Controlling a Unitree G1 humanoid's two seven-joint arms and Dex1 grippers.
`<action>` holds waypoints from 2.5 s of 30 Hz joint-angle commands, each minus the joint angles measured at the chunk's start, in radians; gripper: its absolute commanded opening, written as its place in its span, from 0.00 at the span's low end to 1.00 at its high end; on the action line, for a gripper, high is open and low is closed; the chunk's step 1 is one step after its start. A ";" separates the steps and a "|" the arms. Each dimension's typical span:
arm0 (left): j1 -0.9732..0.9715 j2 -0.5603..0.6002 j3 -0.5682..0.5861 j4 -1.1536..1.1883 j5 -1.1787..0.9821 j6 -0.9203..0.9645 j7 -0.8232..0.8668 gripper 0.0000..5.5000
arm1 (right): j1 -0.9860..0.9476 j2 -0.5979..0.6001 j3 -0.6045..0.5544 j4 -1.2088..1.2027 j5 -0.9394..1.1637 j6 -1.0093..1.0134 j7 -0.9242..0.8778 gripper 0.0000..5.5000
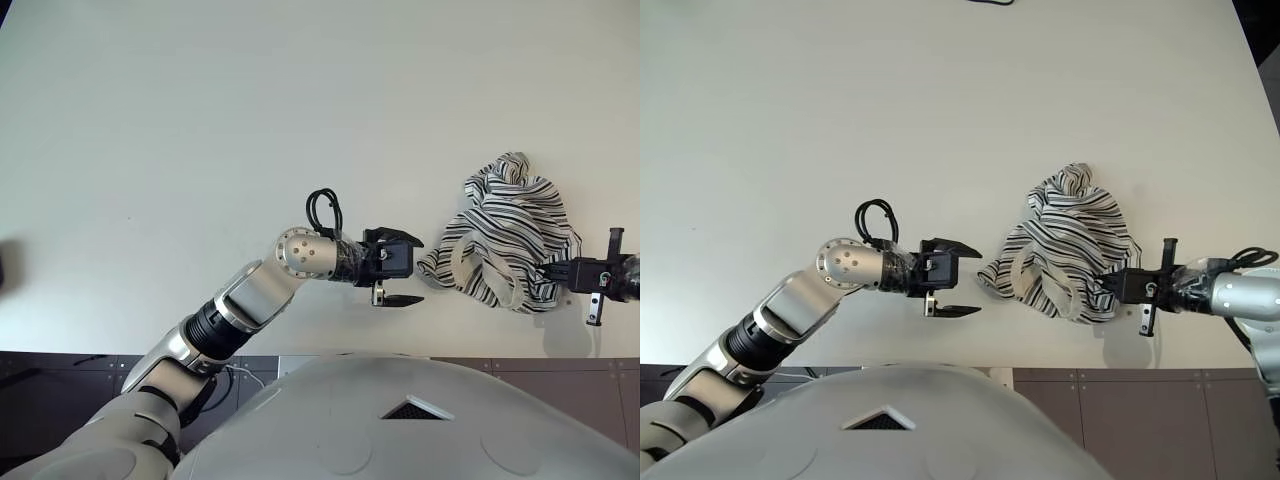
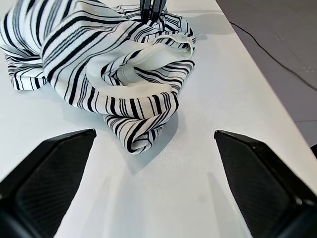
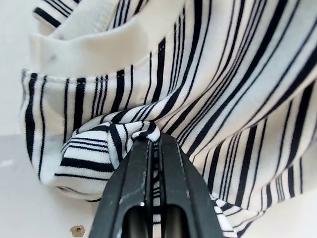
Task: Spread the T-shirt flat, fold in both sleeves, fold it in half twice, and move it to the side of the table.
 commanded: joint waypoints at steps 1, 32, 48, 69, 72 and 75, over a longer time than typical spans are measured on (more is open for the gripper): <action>-0.016 -0.054 -0.071 0.023 0.064 -0.011 0.043 0.81 | -0.010 0.006 0.012 -0.022 0.002 0.019 -0.003 0.02; -0.067 -0.008 -0.066 0.197 0.287 -0.370 0.080 0.02 | 0.105 0.056 0.011 -0.156 -0.013 0.083 -0.096 0.02; -0.138 -0.069 0.484 0.107 -0.074 -0.140 0.162 0.02 | -0.171 0.084 -0.234 -0.085 0.339 0.238 -0.080 0.02; -1.058 -0.005 0.678 1.346 0.099 -0.654 0.409 0.02 | -1.630 0.384 0.210 1.150 -0.122 0.009 -0.305 0.02; -1.170 0.003 0.656 1.524 0.154 -0.703 0.428 0.02 | -1.719 0.416 0.228 1.273 -0.173 -0.002 -0.369 0.02; -1.282 0.014 0.627 1.642 0.225 -0.701 0.479 0.02 | -1.787 0.438 0.250 1.344 -0.231 0.013 -0.455 0.02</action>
